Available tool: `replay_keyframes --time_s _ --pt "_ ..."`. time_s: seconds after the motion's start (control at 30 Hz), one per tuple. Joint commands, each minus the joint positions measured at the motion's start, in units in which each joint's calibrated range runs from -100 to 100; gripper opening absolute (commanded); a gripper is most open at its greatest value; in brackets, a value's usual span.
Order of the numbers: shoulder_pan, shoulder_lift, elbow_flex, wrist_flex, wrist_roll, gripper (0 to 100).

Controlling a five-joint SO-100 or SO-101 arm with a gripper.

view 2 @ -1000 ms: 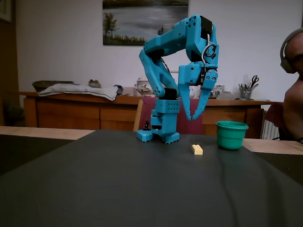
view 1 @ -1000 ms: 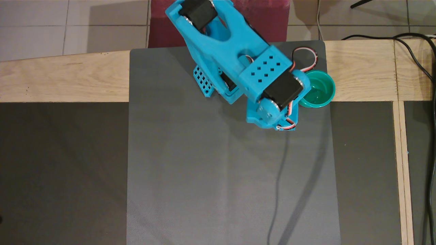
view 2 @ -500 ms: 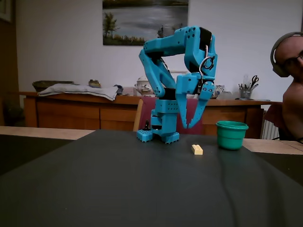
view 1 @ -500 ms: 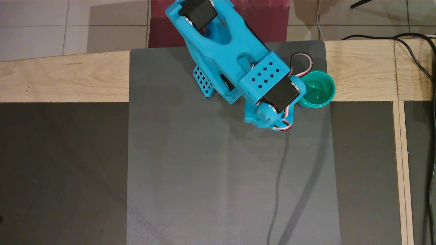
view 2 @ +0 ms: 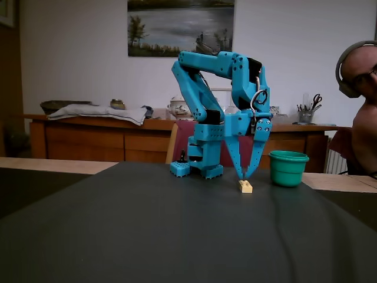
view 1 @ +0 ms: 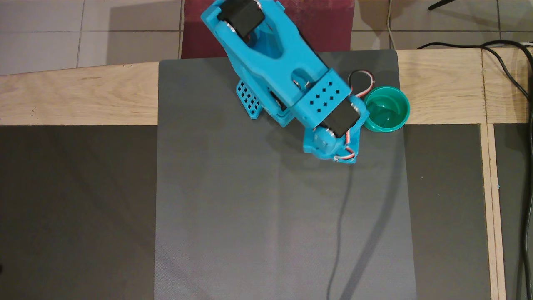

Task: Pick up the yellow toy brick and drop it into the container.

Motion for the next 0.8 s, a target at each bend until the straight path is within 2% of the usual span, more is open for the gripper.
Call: replay_keyframes --time_s 0.0,0.13,0.43,0.77 --pt "-0.5 -0.1 -0.1 0.1 -0.1 1" --pt "-0.5 -0.1 0.5 0.2 0.0 11" --pt "0.3 0.0 5.2 -0.5 4.1 24" --pt "-0.5 0.0 8.5 -2.4 4.1 25"
